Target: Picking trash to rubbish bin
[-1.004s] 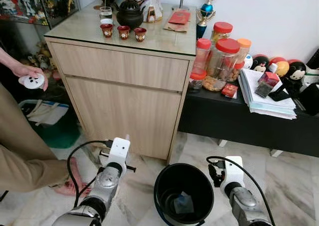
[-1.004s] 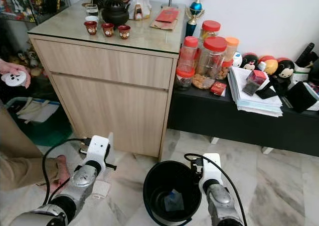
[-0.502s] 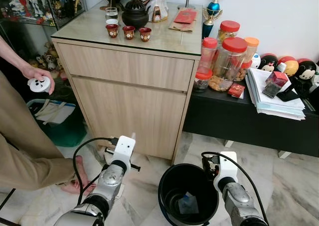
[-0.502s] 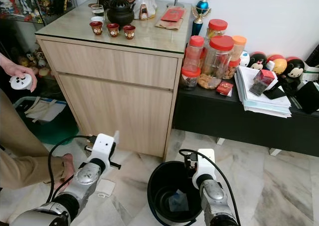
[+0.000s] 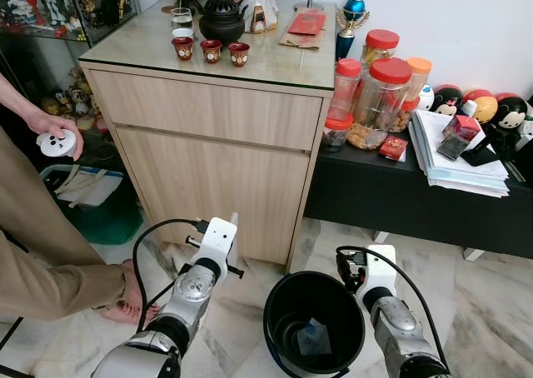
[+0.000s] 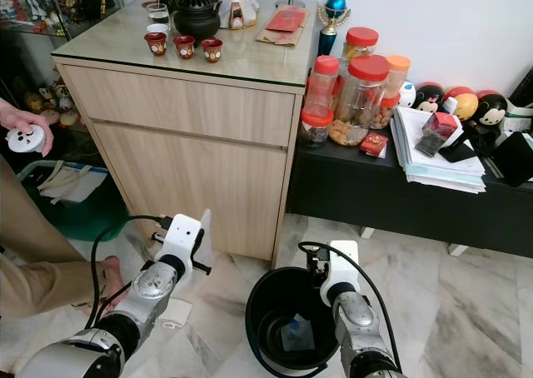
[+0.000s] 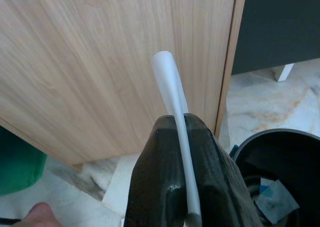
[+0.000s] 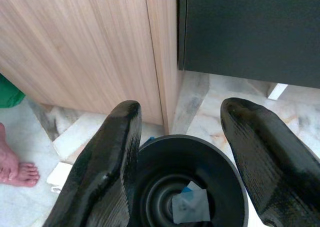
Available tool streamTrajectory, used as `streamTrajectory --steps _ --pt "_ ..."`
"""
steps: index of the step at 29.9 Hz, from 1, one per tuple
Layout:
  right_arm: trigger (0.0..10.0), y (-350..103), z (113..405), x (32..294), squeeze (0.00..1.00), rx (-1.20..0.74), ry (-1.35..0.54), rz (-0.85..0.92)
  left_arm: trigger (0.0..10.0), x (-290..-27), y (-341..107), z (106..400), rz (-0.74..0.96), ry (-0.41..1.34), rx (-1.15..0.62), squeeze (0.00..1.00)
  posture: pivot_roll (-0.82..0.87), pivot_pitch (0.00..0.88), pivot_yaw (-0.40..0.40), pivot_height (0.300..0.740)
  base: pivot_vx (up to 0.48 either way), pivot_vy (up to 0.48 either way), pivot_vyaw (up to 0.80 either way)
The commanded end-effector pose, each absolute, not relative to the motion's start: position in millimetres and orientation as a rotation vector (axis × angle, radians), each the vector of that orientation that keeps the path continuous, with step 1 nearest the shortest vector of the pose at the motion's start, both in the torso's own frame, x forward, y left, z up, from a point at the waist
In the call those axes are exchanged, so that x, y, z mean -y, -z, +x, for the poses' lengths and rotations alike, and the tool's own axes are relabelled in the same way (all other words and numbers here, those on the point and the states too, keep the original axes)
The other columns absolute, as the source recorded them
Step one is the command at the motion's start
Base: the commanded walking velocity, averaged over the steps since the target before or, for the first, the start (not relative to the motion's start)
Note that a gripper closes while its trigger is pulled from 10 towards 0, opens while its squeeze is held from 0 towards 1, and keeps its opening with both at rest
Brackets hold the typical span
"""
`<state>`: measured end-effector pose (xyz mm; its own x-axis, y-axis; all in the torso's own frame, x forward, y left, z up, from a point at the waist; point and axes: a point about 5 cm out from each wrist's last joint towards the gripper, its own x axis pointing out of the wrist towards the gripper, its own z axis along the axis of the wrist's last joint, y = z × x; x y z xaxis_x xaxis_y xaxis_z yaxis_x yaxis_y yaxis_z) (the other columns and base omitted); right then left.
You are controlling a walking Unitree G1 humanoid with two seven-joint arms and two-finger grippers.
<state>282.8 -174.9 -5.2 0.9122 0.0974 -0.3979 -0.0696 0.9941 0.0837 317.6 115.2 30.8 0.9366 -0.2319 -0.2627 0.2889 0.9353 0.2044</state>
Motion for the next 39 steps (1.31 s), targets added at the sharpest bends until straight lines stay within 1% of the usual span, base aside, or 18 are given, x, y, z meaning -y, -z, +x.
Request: streamTrajectory --steps 1,20,39 --pt "10.0 1.5 285.6 175.8 0.00 -0.393 -0.096 0.059 10.0 -116.0 -25.7 313.5 0.240 0.265 -0.257 0.00 0.17 0.052 -0.059 0.740 0.000 0.000 -0.80" --pt "10.0 -1.5 290.5 168.8 0.00 -0.392 -0.137 0.043 10.0 -117.6 -27.6 315.0 0.229 0.239 -0.248 0.00 0.17 0.021 -0.075 0.740 0.000 0.000 -0.80" --pt "10.0 -2.2 291.7 162.1 0.00 -0.393 -0.173 0.037 10.0 -120.3 -29.4 316.1 0.213 0.216 -0.235 0.00 0.18 0.036 -0.091 0.740 0.000 0.000 -0.80"
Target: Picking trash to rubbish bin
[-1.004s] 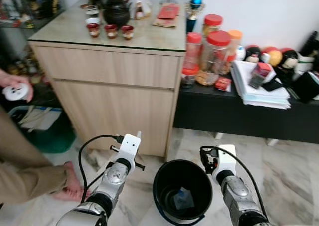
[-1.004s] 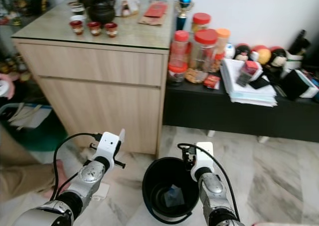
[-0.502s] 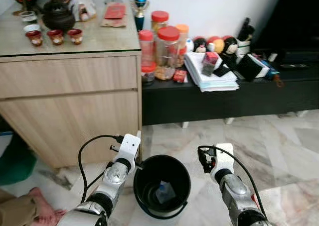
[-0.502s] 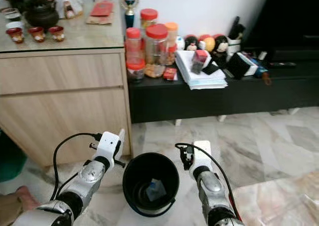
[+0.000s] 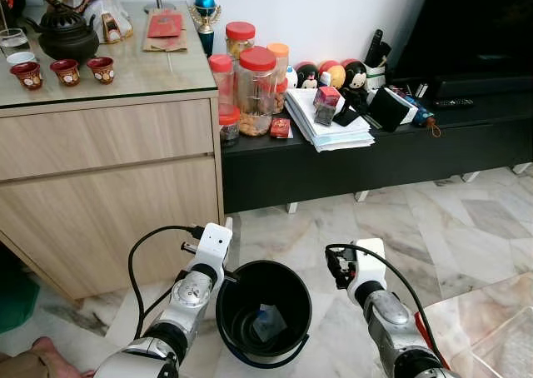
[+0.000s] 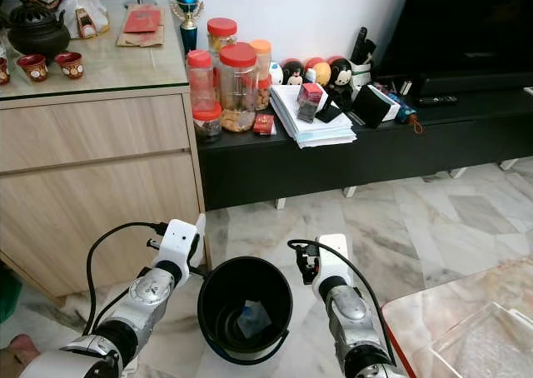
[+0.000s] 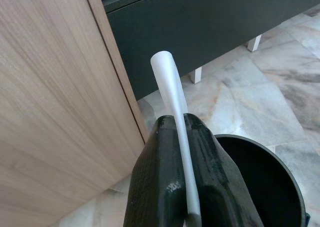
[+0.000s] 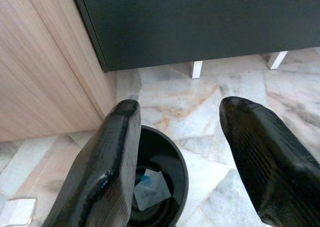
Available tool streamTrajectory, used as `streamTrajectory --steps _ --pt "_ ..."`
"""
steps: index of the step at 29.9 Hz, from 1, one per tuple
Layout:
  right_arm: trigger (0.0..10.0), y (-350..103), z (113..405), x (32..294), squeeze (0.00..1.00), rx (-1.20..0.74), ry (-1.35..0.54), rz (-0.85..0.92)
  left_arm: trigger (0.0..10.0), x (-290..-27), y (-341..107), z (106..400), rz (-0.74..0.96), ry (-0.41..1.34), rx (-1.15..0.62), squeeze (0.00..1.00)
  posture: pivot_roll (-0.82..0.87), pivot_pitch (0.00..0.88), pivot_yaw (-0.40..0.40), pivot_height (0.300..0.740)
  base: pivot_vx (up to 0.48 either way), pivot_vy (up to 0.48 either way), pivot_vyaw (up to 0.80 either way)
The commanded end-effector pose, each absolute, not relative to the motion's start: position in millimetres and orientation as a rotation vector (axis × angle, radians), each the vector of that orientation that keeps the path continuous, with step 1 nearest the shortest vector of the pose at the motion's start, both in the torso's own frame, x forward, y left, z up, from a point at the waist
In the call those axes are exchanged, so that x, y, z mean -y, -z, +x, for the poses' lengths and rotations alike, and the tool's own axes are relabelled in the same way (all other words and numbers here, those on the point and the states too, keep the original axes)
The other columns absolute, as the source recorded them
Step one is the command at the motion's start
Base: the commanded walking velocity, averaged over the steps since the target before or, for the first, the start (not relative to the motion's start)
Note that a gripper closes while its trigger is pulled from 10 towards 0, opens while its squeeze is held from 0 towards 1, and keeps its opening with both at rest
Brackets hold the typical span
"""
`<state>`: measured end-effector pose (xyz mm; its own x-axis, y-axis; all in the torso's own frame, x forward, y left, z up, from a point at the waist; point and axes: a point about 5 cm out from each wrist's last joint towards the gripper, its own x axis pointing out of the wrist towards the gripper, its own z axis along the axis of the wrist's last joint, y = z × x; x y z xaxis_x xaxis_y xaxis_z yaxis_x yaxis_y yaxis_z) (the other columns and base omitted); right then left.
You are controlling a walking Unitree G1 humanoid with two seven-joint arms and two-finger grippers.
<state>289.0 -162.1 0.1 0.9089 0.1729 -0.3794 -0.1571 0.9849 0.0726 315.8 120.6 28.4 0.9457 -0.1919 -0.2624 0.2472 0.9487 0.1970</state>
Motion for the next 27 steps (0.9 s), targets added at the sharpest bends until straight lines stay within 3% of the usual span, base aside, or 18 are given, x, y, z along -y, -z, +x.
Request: streamTrajectory --steps 1,22,27 --pt "10.0 -2.2 291.7 162.0 0.00 -0.393 -0.173 0.037 10.0 -120.3 -29.5 316.1 0.212 0.216 -0.234 0.00 0.18 0.036 -0.091 0.740 0.000 0.000 -0.80" --pt "10.0 -2.9 292.2 162.7 0.00 -0.387 -0.165 0.054 10.0 -120.5 -29.2 316.4 0.207 0.212 -0.241 0.00 0.18 0.041 -0.097 0.740 0.000 0.000 -0.80" --pt "10.0 -3.4 293.2 161.5 0.00 -0.389 -0.167 0.057 10.0 -120.8 -29.1 316.3 0.200 0.214 -0.243 0.00 0.18 0.041 -0.094 0.740 0.000 0.000 -0.26"
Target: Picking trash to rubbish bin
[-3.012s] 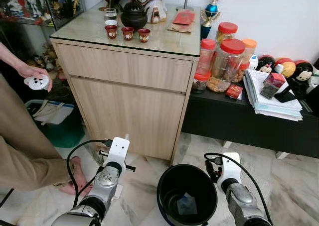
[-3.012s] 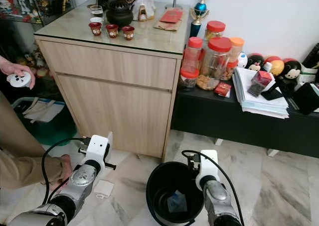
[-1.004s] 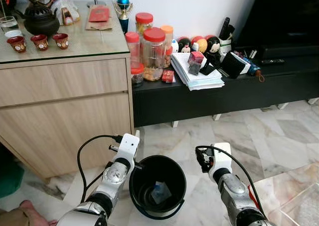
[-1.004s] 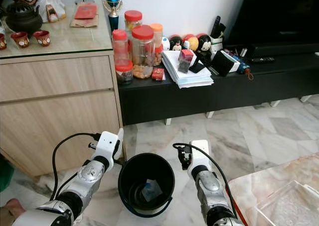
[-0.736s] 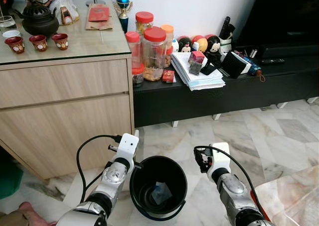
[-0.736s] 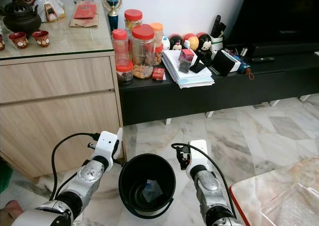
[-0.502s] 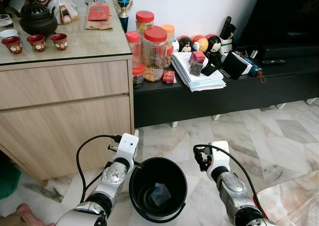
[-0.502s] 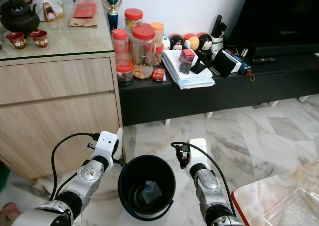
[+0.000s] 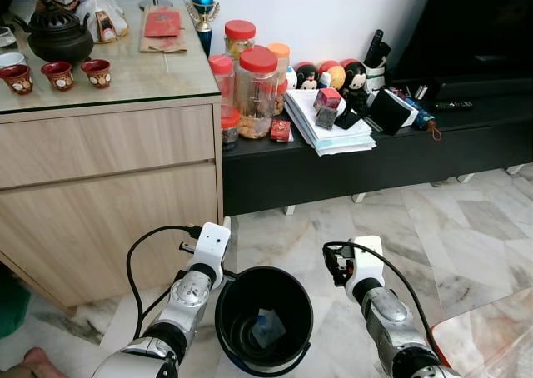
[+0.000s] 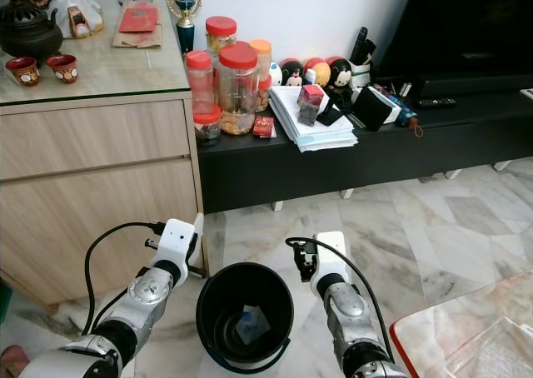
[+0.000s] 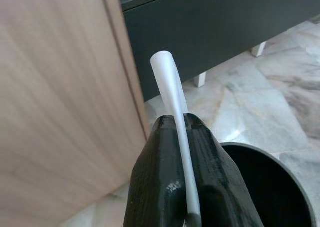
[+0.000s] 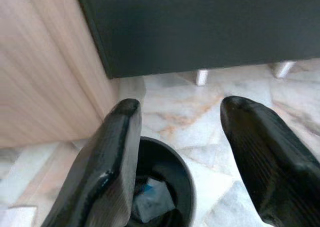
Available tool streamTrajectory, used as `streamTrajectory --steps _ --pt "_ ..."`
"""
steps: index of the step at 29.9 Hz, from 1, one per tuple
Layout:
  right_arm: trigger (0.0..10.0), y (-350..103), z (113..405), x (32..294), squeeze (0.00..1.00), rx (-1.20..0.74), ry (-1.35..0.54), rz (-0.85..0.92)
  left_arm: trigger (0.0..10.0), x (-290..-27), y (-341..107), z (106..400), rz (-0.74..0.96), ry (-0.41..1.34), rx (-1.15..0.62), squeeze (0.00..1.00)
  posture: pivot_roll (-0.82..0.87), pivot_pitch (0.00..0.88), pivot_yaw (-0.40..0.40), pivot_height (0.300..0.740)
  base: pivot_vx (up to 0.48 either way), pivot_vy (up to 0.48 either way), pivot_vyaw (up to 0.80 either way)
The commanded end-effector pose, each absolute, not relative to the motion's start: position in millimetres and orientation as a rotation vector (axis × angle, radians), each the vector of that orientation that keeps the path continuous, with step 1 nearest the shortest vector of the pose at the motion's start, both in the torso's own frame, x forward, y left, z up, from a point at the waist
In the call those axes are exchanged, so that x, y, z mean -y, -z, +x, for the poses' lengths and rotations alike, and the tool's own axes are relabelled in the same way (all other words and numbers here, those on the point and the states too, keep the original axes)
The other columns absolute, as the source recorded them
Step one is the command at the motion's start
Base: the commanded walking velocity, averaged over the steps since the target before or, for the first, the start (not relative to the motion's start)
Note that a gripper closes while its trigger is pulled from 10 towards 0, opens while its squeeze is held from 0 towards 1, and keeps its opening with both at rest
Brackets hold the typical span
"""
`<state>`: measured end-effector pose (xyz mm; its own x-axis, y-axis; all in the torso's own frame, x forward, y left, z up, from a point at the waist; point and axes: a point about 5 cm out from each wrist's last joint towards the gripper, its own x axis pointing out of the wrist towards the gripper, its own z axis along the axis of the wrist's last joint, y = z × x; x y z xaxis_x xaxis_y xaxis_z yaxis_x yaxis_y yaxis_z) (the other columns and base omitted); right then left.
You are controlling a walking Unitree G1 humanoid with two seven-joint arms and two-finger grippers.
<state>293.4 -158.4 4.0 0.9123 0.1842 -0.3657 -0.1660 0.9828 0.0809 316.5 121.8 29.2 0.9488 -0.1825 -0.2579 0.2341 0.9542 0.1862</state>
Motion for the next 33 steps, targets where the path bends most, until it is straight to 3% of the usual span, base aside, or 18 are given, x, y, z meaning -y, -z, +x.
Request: streamTrajectory --steps 1,7,13,33 --pt "10.0 -3.3 293.2 161.2 0.00 -0.391 -0.170 0.054 10.0 -120.9 -28.5 316.2 0.191 0.210 -0.250 0.00 0.18 0.041 -0.094 0.740 0.000 0.000 -0.80" --pt "10.0 -3.4 293.3 160.6 0.00 -0.389 -0.170 0.048 10.0 -121.4 -28.6 316.4 0.193 0.211 -0.251 0.00 0.18 0.042 -0.091 0.740 0.000 0.327 -0.80" --pt "10.0 -3.1 292.9 160.1 0.00 -0.387 -0.163 0.061 10.0 -121.1 -29.0 316.6 0.207 0.217 -0.248 0.00 0.18 0.042 -0.091 0.740 0.000 0.000 -0.75" --pt "10.0 -3.4 294.0 158.3 0.00 -0.392 -0.167 0.064 10.0 -120.5 -29.5 317.2 0.205 0.225 -0.250 0.00 0.18 0.041 -0.088 0.740 0.000 0.000 -0.08"
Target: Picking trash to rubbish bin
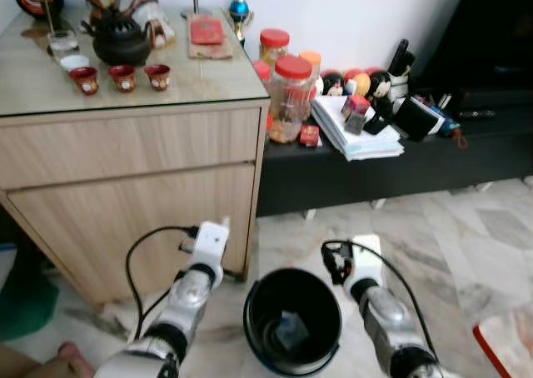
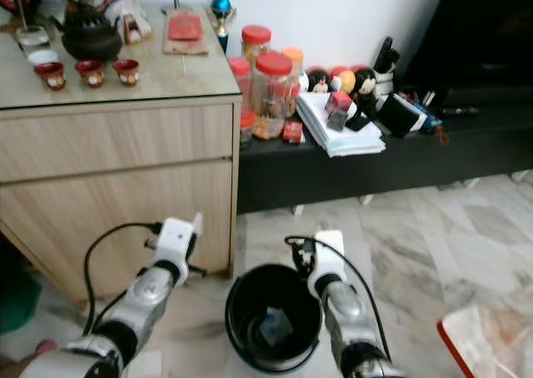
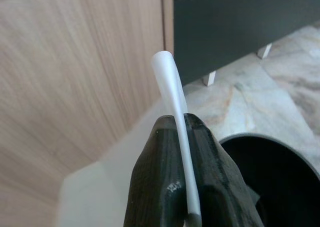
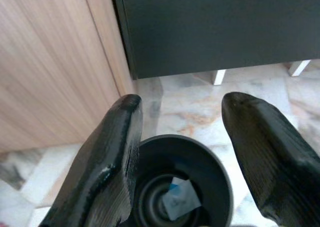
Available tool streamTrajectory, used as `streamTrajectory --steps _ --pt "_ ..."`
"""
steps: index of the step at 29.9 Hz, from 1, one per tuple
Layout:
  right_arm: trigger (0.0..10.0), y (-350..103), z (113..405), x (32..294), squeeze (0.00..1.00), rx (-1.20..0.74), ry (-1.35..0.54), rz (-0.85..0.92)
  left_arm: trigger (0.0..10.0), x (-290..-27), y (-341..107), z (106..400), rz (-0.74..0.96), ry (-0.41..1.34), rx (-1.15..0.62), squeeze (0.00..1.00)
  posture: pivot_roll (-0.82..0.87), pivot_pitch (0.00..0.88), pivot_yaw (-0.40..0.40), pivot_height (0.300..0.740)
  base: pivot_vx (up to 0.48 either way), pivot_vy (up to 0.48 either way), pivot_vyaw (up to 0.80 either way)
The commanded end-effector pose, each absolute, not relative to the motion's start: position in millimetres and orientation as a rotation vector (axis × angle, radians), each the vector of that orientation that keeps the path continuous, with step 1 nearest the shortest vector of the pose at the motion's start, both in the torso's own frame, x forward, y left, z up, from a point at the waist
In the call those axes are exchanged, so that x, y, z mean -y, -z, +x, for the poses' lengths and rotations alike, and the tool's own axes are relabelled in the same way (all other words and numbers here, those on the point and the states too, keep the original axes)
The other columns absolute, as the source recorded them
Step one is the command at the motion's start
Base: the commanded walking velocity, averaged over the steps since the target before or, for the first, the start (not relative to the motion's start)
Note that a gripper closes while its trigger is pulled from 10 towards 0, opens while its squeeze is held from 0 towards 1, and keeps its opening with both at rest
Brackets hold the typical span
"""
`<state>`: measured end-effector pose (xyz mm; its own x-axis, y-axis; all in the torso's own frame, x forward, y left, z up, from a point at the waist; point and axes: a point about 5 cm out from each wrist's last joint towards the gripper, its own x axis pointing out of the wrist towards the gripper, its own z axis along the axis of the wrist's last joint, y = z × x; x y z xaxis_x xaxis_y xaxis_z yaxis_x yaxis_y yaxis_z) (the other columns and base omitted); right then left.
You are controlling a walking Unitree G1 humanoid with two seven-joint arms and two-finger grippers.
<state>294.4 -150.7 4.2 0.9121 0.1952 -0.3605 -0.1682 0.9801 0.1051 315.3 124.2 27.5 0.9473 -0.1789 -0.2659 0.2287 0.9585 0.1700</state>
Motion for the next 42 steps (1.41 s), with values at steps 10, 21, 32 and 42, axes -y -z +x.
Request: streamTrajectory --steps 10,21,32,42 --pt "10.0 -3.9 294.7 158.6 0.00 -0.392 -0.172 0.055 10.0 -118.8 -29.6 316.9 0.200 0.235 -0.247 0.00 0.19 0.034 -0.091 0.740 0.000 0.000 -0.80" --pt "10.0 -4.9 295.4 156.4 0.00 -0.385 -0.181 0.060 10.0 -119.5 -29.3 316.7 0.199 0.229 -0.248 0.00 0.19 0.030 -0.097 0.740 0.000 0.000 -0.73" --pt "10.0 -3.2 293.6 154.1 0.00 -0.396 -0.214 0.059 10.0 -119.9 -28.1 316.1 0.192 0.212 -0.256 0.00 0.18 0.039 -0.106 0.740 0.000 0.000 -0.04" --pt "10.0 -9.0 296.9 132.0 0.00 -0.390 -0.373 0.036 10.0 -112.5 -33.3 322.6 0.141 0.197 -0.270 0.00 0.15 0.060 -0.123 0.740 0.000 0.000 0.00"
